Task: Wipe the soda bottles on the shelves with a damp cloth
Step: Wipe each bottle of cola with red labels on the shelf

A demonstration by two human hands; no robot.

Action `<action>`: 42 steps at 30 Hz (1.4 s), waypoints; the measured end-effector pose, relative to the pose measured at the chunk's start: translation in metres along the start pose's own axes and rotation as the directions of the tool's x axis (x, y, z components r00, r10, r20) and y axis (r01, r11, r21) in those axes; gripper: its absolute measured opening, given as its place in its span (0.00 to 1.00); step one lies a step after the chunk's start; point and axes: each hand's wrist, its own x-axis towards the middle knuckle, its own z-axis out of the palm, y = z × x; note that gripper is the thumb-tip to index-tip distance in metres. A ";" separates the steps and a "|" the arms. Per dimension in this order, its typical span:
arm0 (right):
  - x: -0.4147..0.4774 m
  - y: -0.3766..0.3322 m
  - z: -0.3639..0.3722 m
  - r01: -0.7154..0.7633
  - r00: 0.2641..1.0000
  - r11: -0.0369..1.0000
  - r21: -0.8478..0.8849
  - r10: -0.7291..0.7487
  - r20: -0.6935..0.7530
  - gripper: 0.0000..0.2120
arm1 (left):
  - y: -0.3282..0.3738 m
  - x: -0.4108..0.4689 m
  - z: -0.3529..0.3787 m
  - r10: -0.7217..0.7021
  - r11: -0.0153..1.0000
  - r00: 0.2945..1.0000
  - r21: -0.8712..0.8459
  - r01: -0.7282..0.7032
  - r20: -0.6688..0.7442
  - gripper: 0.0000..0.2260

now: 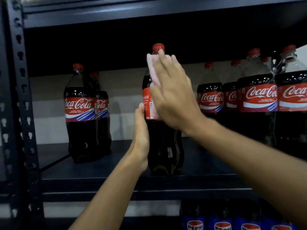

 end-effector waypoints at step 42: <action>-0.154 0.000 0.043 0.378 0.926 0.872 -0.311 -0.361 0.112 0.29 | -0.013 0.008 -0.034 -0.151 0.985 0.986 0.092 0.145 0.064 0.19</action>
